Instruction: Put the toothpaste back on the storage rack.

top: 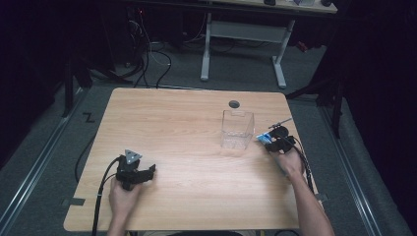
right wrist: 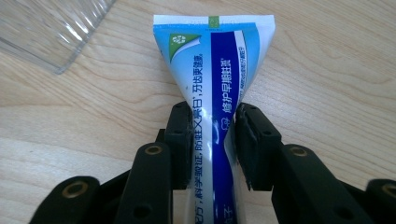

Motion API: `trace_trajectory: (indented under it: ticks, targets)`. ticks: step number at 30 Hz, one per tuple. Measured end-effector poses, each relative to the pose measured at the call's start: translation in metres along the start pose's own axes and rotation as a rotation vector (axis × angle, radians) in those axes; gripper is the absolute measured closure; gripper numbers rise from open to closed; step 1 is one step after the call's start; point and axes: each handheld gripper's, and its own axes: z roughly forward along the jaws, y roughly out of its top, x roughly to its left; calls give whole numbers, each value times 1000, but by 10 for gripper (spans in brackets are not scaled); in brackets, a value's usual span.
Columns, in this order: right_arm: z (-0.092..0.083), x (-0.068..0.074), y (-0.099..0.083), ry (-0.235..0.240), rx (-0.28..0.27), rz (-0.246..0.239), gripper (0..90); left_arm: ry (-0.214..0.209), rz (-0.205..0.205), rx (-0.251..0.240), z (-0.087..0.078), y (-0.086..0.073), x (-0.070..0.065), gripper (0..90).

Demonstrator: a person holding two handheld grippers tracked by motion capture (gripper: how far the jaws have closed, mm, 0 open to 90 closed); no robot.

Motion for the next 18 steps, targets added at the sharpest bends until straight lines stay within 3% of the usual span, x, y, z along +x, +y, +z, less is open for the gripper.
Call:
trace_trajectory:
  ticks: [13, 18]
  targets:
    - [-22, -12, -10, 134, -122, 86, 713, 2, 1, -1, 0, 0, 0, 242]
    - [-33, -15, -14, 137, -187, 88, 723, 3, 2, 0, 0, 0, 0, 243]
